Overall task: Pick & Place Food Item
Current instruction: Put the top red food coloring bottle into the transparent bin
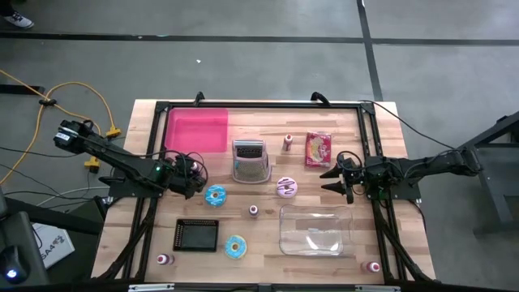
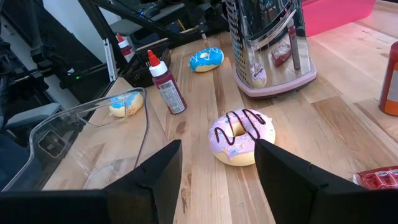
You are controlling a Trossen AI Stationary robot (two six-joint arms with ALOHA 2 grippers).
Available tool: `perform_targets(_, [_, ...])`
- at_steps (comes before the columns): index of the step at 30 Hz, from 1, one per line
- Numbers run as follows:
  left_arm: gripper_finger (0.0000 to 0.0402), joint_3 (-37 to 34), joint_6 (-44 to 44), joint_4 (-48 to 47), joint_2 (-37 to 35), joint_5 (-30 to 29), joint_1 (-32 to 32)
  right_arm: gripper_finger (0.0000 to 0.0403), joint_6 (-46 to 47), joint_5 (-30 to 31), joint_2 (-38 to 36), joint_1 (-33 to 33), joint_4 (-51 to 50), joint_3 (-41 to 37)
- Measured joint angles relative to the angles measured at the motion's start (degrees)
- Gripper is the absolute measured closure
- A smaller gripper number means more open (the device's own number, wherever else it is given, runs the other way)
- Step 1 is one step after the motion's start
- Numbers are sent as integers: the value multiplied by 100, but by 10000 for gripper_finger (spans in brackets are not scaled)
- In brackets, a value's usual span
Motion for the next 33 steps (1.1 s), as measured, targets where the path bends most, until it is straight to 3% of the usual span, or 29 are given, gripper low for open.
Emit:
perform_targets(21, [248,0,379,159,-349,-116,-211,214,0,-1,-2,-2,0,0])
perform_targets(27, [248,0,960,486,-709,-3,-298,214,0,0,0,0,0,0])
perform_targets(33, [248,0,1947,1169,-1086,478,-184,214,-2,-2,0,0,0,0])
